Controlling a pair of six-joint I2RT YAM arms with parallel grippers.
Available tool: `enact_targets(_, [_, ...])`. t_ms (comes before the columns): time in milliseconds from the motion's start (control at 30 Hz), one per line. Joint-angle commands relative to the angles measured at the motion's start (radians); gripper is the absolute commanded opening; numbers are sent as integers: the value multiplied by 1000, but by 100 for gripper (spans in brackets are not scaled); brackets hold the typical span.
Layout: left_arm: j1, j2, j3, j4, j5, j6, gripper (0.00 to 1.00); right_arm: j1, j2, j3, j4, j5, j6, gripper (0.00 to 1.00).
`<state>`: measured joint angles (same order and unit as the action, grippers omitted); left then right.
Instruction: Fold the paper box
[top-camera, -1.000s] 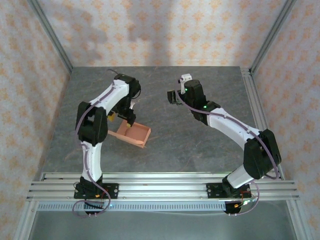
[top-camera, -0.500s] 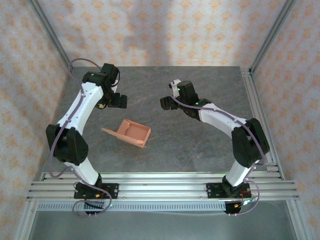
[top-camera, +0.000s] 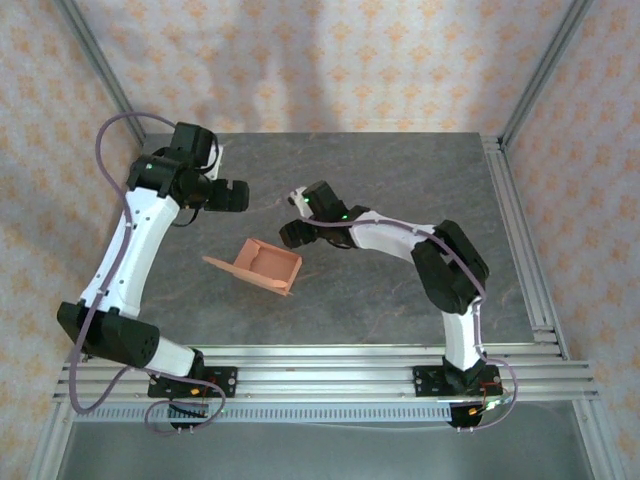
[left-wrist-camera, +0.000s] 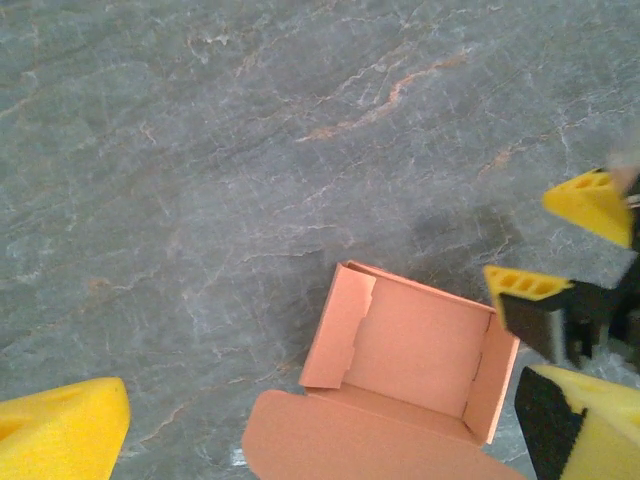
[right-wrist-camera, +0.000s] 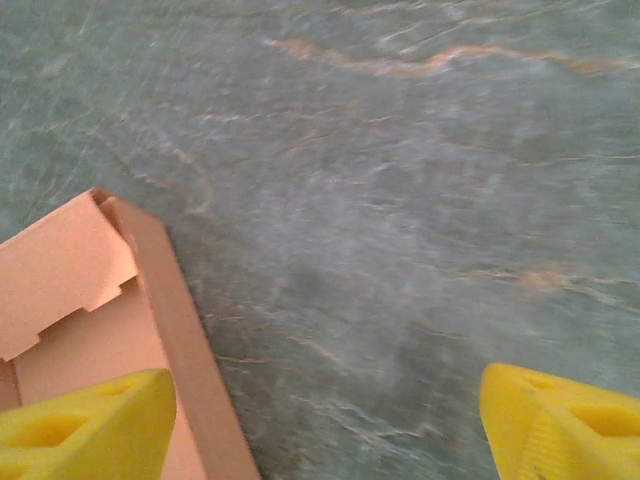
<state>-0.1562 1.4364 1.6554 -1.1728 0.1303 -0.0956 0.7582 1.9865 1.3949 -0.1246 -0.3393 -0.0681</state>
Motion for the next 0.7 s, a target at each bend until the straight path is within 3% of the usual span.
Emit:
enact_targets(0, [18,-81,-13,-5,-18,41,100,39,52,63,-34,-4,-20,79])
enact_targets(100, [18,-123,-46,31,22,51,100,66,93,95,-49,-4,-31,78])
enact_targets(267, [18,-172,-88,66,85,64,100,116,174,167,-110,130,-82,78])
enact_targets(533, [17,-183,-104,74,117,60,100,103,170,188,-137,463,87,76])
enact_targets(667, [18,-183,-120,112,207,59,100,53,115,129,-158,539,224,74])
